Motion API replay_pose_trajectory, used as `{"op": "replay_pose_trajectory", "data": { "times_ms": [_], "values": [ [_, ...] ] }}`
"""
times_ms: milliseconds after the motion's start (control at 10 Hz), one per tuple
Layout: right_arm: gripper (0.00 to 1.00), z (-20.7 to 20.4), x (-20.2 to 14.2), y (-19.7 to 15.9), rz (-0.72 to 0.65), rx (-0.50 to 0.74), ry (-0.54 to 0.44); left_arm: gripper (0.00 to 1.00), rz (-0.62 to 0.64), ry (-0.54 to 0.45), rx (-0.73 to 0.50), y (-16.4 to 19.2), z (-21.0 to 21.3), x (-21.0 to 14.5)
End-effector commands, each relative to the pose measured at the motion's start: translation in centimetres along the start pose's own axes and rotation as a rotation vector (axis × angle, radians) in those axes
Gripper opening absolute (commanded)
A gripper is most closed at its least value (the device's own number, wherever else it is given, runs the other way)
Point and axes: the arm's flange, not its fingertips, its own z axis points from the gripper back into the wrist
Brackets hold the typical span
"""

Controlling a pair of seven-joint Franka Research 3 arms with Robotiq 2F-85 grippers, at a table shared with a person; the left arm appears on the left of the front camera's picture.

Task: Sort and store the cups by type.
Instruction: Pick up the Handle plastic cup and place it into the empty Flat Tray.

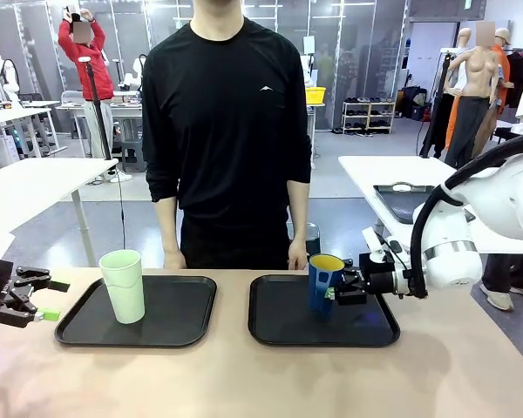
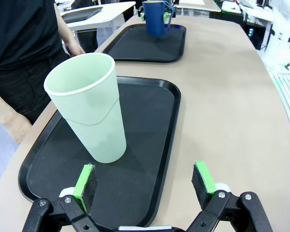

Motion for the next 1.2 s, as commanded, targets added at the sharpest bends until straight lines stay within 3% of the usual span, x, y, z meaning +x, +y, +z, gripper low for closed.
{"op": "replay_pose_trajectory", "data": {
  "times_ms": [0, 900, 1000, 1100],
  "values": [
    [0.75, -0.8, -0.3, -0.8, 0.017, -0.030, 0.009, 1.00, -0.011, -0.016, -0.009, 0.3, 0.1, 0.0],
    [0.75, -1.0, -2.4, -1.8, -0.025, -0.076, 0.075, 1.00, -0.011, -0.016, -0.009, 0.3, 0.1, 0.0],
    [0.93, -0.9, -2.4, -1.7, -0.031, -0.079, 0.080, 1.00, -0.011, -0.016, -0.009, 0.3, 0.1, 0.0],
    [0.95, -0.8, -2.3, -1.6, -0.026, -0.077, 0.081, 1.00, -0.011, -0.016, -0.009, 0.3, 0.1, 0.0]
  ]
}}
